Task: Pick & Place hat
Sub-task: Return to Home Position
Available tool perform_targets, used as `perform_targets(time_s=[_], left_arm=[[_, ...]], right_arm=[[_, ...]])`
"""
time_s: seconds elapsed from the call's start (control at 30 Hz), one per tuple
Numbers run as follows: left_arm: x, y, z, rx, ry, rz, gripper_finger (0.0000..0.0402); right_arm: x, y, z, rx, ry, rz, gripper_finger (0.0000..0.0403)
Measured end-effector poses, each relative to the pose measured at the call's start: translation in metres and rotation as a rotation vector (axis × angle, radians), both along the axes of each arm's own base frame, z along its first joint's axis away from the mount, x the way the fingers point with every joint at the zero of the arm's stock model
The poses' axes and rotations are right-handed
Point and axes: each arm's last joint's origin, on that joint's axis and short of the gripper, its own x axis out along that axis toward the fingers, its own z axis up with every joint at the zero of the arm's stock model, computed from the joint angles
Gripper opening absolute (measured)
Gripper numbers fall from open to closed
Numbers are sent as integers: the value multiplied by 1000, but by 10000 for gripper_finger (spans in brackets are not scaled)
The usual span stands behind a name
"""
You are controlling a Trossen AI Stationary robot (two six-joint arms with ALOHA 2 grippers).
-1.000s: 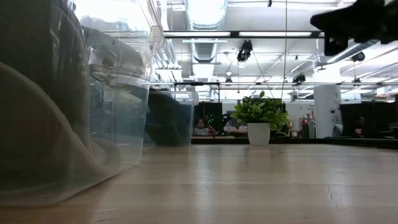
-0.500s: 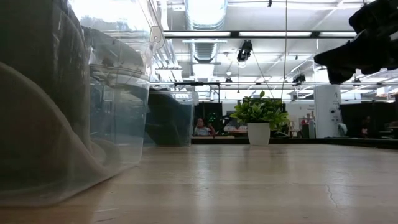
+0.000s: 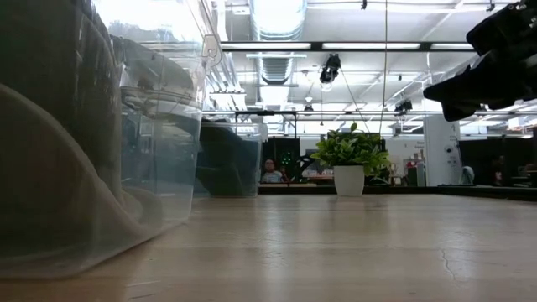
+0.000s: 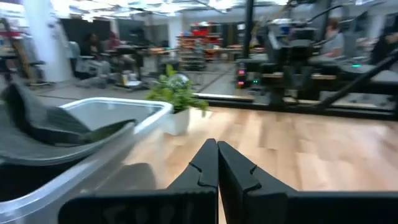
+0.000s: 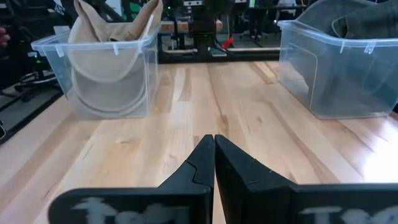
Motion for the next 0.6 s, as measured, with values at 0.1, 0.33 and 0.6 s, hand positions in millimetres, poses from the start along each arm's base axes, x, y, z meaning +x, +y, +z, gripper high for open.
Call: perform_targets(time_s=[0.1, 0.33, 0.6], left_arm=[[0, 1, 0, 2, 2, 25, 0], [0, 1, 0, 0, 3, 25, 0], [0, 1, 0, -1, 4, 25, 0]], right_arm=[[0, 0, 0, 1, -3, 0, 9], [0, 0, 0, 1, -3, 0, 9], [0, 0, 0, 1, -3, 0, 9]])
